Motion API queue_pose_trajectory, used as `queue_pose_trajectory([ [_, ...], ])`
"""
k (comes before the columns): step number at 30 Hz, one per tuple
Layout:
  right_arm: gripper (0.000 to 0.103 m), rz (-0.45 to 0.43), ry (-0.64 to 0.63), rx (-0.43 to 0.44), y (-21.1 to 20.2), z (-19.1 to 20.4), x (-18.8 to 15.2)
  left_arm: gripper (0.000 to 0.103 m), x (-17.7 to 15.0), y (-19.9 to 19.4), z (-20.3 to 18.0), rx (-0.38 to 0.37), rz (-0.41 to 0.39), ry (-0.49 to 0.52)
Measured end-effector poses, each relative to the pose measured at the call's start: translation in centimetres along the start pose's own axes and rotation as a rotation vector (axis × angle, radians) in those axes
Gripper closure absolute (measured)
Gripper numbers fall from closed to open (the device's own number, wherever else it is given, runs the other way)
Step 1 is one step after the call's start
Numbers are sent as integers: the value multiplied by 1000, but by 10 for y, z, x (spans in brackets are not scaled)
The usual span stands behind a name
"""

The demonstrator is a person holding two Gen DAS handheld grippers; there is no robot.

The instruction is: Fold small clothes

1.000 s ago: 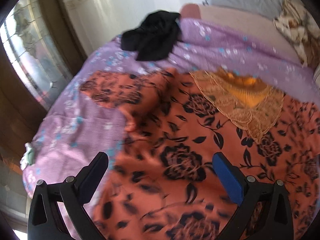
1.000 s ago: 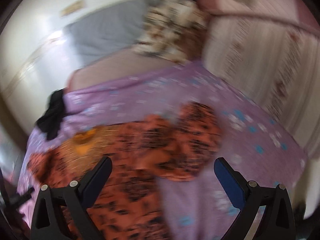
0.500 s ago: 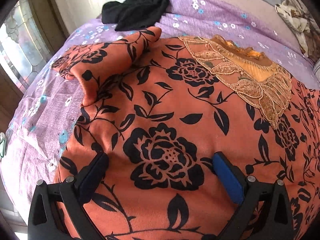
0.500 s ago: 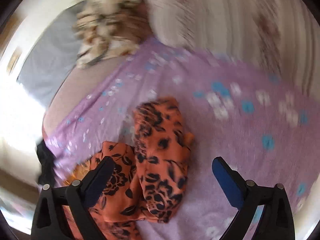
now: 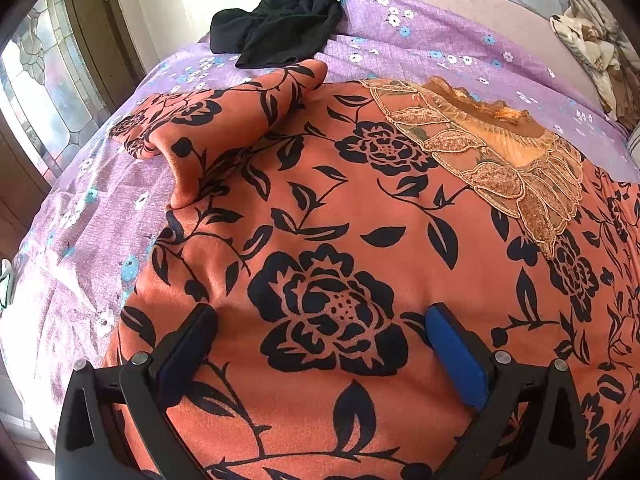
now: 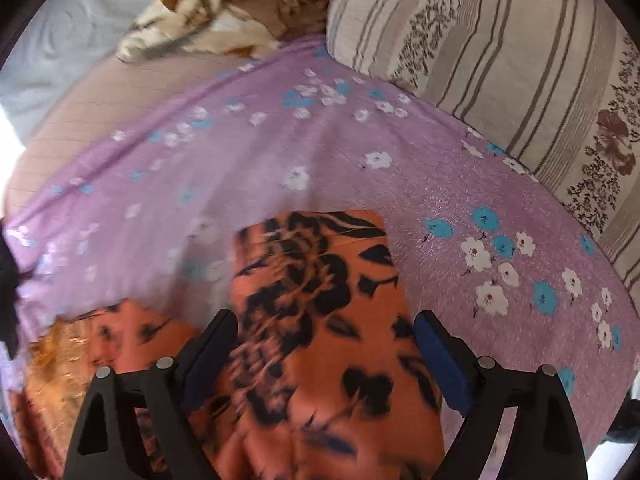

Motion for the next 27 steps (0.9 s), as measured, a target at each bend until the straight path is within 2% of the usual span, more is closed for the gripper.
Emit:
queue_pose_trajectory([
  [1,36,25,14,10,7,-4,-1,0,0,-2,-1,-1,1,-1],
  [2,48,30,44,18,11,-9,-2,0,-1,-2,-1,-2,2,-1],
  [3,59,-3,54,32,5,-12,-1,0,-1,-3,-1,-3,2,-1],
  [4,91,-15,53,61,0,-14,-1,0,-1,-3,-1,-4,4,-1],
  [5,95,-24,66,111,-7,-16,-2,0,0,-3,-1,-8,11,0],
  [9,96,-118,115,317,-50,-22,-7,0,11,1,3,-35,89,25],
  [11,96,-166,119,450,-84,-18,-10,0,15,-3,8,-49,100,18],
  [13,96,-210,119,570,-121,-9,-14,0,23,-15,23,-28,46,-30],
  [16,96,-247,96,712,-164,16,-16,0,36,-31,52,57,-43,-94],
  [19,96,-264,31,841,-218,66,-23,0,44,-39,86,140,-86,-167],
  [22,96,-253,-71,938,-260,130,-41,0,48,-41,124,176,-94,-259],
  [25,96,-218,-185,1017,-287,208,-80,0,52,-36,162,203,-78,-352],
  [27,96,-189,-249,1045,-289,254,-106,0,50,-34,188,223,-67,-412],
])
Point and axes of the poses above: each gripper's, at about its wrist camera, not at the fingertips, and y roughly the way its jaws point, z to its left, x to its top, the point moved 3 cm from there along y, roughly the way its jaws point, and after that the axes turned 5 degrees about x, right-handed, at the moved point
